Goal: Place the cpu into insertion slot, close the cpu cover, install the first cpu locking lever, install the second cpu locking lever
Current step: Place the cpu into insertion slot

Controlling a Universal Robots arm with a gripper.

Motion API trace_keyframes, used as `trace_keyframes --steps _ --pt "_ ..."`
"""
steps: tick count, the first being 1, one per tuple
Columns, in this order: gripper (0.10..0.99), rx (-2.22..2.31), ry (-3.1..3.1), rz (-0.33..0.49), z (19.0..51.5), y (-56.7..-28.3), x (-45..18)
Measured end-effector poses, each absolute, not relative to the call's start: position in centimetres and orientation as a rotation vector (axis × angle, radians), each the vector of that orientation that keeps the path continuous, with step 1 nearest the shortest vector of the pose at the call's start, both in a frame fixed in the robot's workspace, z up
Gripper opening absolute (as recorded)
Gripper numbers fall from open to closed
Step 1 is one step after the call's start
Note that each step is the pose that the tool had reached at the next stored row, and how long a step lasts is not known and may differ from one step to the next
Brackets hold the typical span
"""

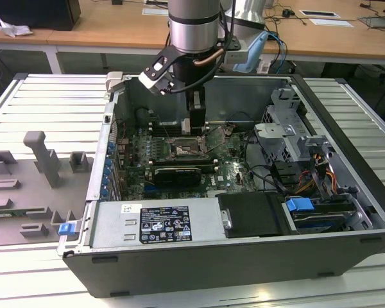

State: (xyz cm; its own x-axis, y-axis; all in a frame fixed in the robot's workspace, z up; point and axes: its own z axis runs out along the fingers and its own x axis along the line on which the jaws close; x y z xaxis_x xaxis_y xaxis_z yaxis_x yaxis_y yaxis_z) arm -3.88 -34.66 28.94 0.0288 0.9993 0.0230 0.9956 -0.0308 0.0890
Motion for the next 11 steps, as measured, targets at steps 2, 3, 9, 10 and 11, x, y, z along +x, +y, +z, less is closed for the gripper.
trace_keyframes --steps 2,3,9,10,11 --pt "0.537 2.218 2.153 0.122 28.84 -34.66 -3.88" --pt "0.537 2.218 2.153 0.122 28.78 -34.66 -3.88" --pt "0.537 2.218 2.153 0.122 28.42 -34.66 -3.88" --pt "0.537 2.218 2.153 0.122 28.38 -34.66 -3.88" --pt "0.537 2.218 2.153 0.122 28.31 -34.66 -3.88"
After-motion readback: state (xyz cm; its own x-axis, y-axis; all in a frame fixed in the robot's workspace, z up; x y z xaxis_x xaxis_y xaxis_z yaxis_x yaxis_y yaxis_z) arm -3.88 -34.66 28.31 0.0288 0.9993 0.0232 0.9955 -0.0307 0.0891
